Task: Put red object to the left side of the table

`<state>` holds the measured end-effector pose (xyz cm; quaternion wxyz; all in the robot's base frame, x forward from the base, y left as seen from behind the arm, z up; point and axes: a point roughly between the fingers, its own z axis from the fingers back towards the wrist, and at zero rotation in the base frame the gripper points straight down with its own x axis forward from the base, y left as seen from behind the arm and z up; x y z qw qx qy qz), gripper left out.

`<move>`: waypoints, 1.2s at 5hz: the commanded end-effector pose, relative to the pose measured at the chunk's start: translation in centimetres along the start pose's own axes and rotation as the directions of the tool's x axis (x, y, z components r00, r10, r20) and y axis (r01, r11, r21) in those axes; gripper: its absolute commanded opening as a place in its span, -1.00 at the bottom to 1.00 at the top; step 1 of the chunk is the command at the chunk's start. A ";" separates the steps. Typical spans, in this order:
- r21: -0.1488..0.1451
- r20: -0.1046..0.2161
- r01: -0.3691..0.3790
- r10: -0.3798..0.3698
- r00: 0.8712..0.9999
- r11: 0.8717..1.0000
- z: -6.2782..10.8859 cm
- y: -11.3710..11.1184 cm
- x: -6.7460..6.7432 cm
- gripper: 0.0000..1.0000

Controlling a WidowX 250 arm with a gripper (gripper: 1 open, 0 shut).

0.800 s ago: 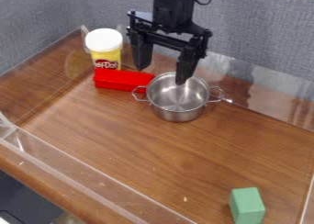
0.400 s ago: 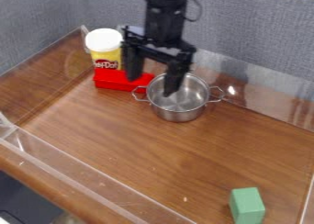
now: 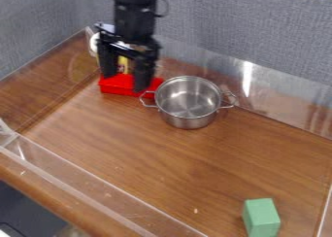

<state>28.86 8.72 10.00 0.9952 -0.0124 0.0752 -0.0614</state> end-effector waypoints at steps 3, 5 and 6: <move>0.049 0.048 0.043 -0.045 0.998 0.998 -0.1 3.2 1.6 1.00; 0.053 0.040 0.043 -0.045 0.998 0.998 -1.4 3.6 2.6 1.00; 0.057 0.037 0.043 -0.045 0.998 0.997 -2.0 3.9 3.1 1.00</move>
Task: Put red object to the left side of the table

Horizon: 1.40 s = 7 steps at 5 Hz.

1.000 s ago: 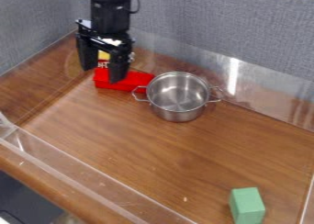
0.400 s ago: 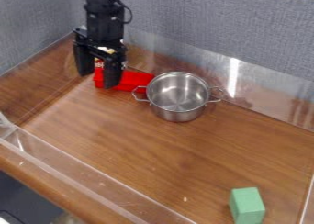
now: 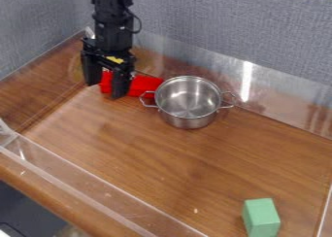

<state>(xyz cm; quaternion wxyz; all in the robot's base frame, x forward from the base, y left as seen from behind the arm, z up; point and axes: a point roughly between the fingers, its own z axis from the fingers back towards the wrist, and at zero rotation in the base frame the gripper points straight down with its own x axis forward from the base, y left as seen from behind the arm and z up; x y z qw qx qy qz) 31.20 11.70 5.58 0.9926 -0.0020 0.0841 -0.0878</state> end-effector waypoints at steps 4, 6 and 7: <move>0.042 0.068 0.016 -0.019 0.998 0.999 1.1 0.7 1.2 -1.00; 0.047 0.074 0.013 -0.017 0.997 0.999 1.2 0.4 0.9 1.00; 0.049 0.080 0.019 -0.023 0.997 0.999 1.3 0.3 0.9 -1.00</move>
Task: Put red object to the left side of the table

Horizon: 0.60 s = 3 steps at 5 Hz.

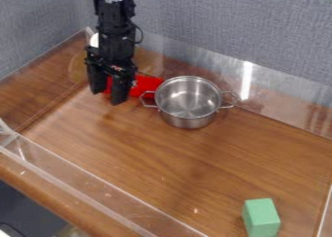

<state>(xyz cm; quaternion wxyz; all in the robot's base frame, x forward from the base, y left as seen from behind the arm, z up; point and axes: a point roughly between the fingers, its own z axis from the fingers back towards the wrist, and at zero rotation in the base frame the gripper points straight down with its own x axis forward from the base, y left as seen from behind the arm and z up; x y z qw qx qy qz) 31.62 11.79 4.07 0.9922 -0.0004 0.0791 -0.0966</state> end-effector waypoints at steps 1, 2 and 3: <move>0.045 0.080 0.008 -0.011 0.997 0.999 2.9 0.0 0.2 -1.00; 0.050 0.088 0.006 -0.011 0.996 0.999 3.4 -0.1 0.0 -1.00; 0.054 0.092 0.005 -0.010 0.996 0.999 3.5 -0.2 -0.2 1.00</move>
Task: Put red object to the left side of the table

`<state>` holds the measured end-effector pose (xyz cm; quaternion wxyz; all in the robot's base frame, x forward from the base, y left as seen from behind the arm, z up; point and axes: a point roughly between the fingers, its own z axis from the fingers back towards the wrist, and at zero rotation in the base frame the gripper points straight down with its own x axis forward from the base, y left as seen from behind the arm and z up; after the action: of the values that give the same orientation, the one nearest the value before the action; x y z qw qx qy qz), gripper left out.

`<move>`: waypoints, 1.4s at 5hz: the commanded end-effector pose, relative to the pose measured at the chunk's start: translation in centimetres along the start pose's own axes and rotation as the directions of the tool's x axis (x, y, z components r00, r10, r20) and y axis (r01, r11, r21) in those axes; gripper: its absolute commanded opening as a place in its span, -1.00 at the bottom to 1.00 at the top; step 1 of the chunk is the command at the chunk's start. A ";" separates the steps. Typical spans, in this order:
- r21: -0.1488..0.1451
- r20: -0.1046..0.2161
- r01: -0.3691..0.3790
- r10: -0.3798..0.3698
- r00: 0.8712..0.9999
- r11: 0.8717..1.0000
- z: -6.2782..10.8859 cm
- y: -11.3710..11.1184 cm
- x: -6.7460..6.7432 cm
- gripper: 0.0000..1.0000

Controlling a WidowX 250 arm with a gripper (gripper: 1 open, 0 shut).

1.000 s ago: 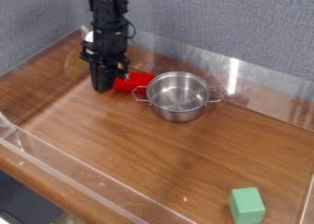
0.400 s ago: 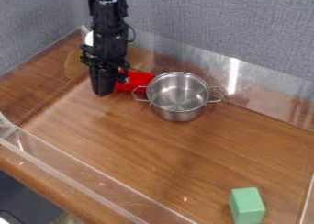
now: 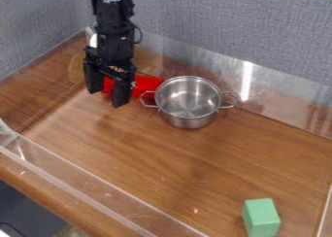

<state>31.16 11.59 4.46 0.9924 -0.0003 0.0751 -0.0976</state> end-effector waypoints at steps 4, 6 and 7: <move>0.054 0.095 0.006 -0.012 0.995 0.999 3.3 0.3 0.6 -1.00; 0.054 0.106 0.000 -0.005 0.994 0.999 3.8 0.6 0.4 -1.00; 0.053 0.112 -0.004 -0.002 0.994 0.999 4.0 0.7 0.3 -1.00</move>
<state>31.28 11.51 4.91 0.9927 -0.0024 0.0668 -0.1005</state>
